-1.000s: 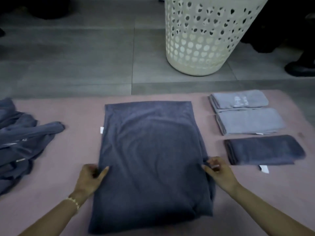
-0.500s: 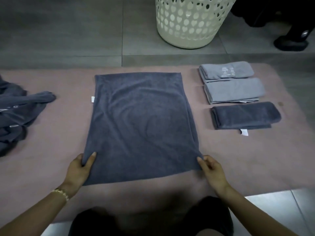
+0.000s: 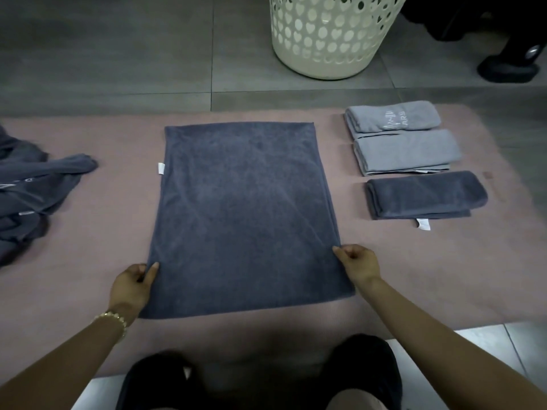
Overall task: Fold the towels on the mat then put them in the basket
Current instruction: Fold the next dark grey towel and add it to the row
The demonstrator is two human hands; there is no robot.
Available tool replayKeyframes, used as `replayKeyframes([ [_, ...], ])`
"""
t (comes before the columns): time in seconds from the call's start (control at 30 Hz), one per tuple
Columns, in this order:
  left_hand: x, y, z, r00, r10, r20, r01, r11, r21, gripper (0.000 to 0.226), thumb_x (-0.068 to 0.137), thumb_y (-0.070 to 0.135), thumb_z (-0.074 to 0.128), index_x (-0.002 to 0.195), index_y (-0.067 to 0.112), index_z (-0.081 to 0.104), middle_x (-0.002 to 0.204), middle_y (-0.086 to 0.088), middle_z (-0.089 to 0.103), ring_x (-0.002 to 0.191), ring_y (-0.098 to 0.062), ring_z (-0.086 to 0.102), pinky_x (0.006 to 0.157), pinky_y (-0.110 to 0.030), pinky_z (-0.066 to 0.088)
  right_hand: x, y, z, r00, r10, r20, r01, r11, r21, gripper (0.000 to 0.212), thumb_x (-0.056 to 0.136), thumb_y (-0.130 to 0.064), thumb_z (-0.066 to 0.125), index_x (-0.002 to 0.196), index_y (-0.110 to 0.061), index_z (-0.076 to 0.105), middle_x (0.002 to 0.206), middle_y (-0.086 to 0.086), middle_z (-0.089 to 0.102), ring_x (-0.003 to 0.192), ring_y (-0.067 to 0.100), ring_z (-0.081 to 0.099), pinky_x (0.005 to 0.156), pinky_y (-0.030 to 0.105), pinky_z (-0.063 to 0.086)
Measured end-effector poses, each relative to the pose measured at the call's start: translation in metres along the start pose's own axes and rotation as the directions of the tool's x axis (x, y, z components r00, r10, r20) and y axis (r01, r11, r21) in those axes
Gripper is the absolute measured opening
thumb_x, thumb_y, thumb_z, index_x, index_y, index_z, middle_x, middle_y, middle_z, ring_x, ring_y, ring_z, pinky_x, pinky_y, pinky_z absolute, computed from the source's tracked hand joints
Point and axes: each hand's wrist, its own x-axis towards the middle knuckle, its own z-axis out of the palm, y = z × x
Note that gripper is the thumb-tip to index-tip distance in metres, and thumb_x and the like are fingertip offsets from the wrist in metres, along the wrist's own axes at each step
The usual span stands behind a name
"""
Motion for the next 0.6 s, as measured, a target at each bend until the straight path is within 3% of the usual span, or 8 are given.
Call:
replayKeyframes([
  [0.07,0.002,-0.002,0.001,1.000,-0.006,-0.004,0.006,1.000,-0.009,0.026,0.092,0.015,0.059,0.079,-0.006,0.063,0.078,-0.019,0.064,0.078,-0.032,0.056,0.069,-0.031,0.032,0.003,0.000,-0.003,0.998,0.012,-0.067,-0.013,1.000,-0.006,0.027,0.086,-0.018,0.068,0.062,-0.016,0.057,0.077,0.006,0.063,0.078,0.022,0.058,0.082,0.033,0.049],
  [0.2,0.002,-0.002,0.001,0.999,-0.052,0.009,0.052,0.997,-0.058,0.024,0.091,0.016,0.060,0.079,-0.005,0.063,0.079,-0.018,0.063,0.077,-0.031,0.055,0.069,-0.031,0.032,-0.002,0.001,-0.005,0.996,0.004,-0.092,-0.011,0.997,-0.076,0.012,0.083,-0.017,0.071,0.083,-0.010,0.061,0.086,0.006,0.063,0.080,0.020,0.055,0.074,0.022,0.040],
  [0.27,0.001,0.001,-0.001,0.996,-0.079,0.039,0.082,0.991,-0.102,0.024,0.091,0.019,0.061,0.083,-0.002,0.065,0.083,-0.014,0.063,0.079,-0.026,0.054,0.068,-0.029,0.036,-0.001,0.000,-0.005,0.998,0.004,-0.059,-0.012,0.989,-0.145,0.023,0.079,-0.023,0.075,0.091,-0.009,0.061,0.087,0.003,0.060,0.081,0.019,0.054,0.074,0.022,0.040],
  [0.4,0.002,-0.002,-0.009,0.973,-0.161,0.165,0.199,0.948,-0.249,0.027,0.090,0.026,0.063,0.088,0.000,0.068,0.085,-0.009,0.063,0.080,-0.021,0.055,0.067,-0.022,0.045,0.006,-0.004,-0.007,0.992,0.030,0.122,0.008,0.954,-0.299,0.025,0.077,-0.029,0.077,0.079,-0.009,0.062,0.084,0.008,0.064,0.082,0.024,0.061,0.060,0.023,0.042],
  [0.53,0.002,-0.006,-0.026,0.937,-0.171,0.304,0.271,0.905,-0.329,0.020,0.093,0.019,0.058,0.091,0.002,0.069,0.084,-0.007,0.067,0.074,-0.017,0.058,0.057,-0.008,0.049,0.010,-0.006,-0.020,0.897,0.206,0.391,-0.216,0.976,-0.019,0.047,0.076,-0.027,0.077,0.112,-0.001,0.064,0.111,0.011,0.067,0.095,0.024,0.064,0.085,0.031,0.050],
  [0.6,0.005,-0.007,-0.034,0.900,-0.172,0.401,0.325,0.877,-0.355,0.025,0.093,0.021,0.057,0.100,0.000,0.069,0.095,-0.011,0.071,0.085,-0.024,0.064,0.071,-0.017,0.054,0.013,-0.005,-0.030,0.841,0.199,0.502,-0.272,0.960,0.075,0.067,0.059,-0.037,0.087,0.112,-0.004,0.064,0.112,0.012,0.069,0.099,0.026,0.066,0.083,0.032,0.052],
])
